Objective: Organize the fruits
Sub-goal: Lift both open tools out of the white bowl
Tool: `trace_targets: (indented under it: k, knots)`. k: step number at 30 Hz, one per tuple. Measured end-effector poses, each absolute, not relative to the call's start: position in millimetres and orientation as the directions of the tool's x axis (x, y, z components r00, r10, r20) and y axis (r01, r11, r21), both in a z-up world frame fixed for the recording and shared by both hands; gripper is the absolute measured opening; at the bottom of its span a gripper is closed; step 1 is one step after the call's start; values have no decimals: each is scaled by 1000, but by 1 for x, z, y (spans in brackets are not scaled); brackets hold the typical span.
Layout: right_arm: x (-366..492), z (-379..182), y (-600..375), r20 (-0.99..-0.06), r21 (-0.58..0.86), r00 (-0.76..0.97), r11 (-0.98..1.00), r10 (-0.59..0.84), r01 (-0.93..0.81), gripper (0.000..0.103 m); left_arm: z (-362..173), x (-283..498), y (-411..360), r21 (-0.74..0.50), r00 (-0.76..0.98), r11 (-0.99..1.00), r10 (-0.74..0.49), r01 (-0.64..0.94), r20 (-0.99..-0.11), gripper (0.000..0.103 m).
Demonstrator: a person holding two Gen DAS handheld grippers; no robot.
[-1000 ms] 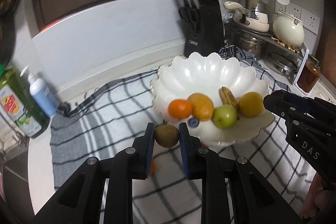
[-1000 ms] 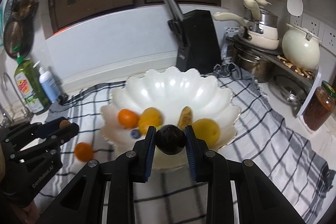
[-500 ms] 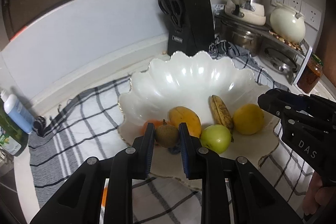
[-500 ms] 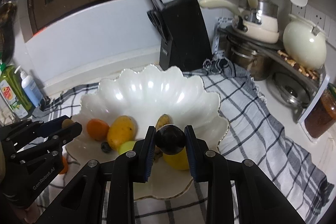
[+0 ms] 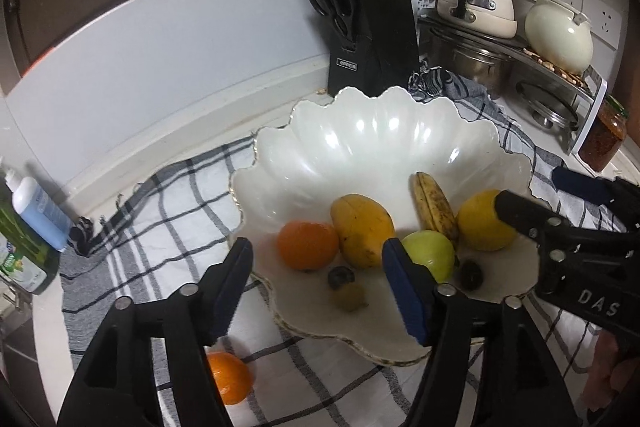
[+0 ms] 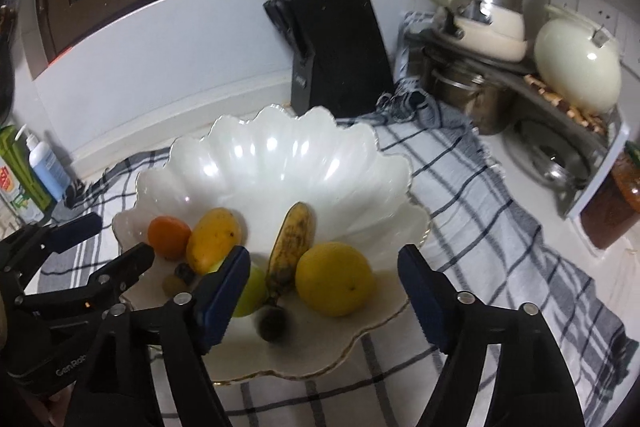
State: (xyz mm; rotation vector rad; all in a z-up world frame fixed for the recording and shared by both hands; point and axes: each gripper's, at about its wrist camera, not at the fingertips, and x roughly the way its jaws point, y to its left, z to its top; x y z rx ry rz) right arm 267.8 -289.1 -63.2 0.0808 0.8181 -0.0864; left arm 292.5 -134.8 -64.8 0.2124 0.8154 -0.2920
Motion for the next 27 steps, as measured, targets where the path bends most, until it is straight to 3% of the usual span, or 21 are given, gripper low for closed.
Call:
trace_targets:
  k: [3,6,13,27]
  knots:
    - [263,-53,-288,-715,17,694,991,-83,135,87,-56,288,-129,93,677,947,-149,307,-721,87]
    - [255,-42,-284,-685,-9,719,989,-116,151,89,-46,280,-121,115,709,955,-120,275,-694,93]
    - [222,-22,-264,-593,-33,788,983,-165,181,94,-34,260,-100,141,743,966,-71,218,-666,94]
    - [189,-44,-211,-596,38,800,993,-66,111,94,-46,209,-39,149,762,982,7,117,-647,97]
